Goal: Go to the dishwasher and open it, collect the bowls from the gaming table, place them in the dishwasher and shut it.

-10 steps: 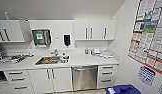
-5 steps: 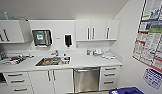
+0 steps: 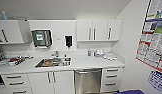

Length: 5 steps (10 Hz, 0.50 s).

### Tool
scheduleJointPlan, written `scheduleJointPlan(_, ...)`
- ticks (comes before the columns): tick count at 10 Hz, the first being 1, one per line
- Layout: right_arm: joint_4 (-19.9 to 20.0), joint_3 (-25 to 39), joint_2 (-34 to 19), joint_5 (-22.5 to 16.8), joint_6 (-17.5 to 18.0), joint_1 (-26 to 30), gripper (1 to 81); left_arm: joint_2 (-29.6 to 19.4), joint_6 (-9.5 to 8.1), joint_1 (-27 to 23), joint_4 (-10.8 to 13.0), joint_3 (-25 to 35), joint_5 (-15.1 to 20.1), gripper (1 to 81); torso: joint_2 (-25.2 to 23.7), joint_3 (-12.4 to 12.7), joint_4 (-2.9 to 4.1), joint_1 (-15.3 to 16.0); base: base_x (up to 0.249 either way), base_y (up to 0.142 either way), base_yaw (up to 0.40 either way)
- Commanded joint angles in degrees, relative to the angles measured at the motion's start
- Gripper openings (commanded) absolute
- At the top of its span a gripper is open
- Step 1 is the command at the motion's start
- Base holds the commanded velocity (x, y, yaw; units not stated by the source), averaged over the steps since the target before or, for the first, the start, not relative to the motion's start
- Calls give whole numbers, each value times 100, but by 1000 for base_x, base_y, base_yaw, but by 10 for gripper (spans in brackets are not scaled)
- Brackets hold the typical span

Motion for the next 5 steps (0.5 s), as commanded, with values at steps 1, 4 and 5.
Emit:
scheduleJointPlan(1, 47, 59, -79, -260, -22, 363, 811, -84, 7, -319, -20, 60, 276, 811, 0, 0, 0, 5, 122, 0, 0)
scheduleJointPlan(4, 38, 59, -62, -261, -22, 354, 811, -93, 7, -319, -20, 60, 276, 811, 2, 0, 0, 5, 135, 0, 0)
scheduleJointPlan(5, 38, 59, -53, -261, -22, 354, 811, -101, 7, -319, -20, 60, 276, 811, 0, 0, 0, 5, 136, 0, 0)
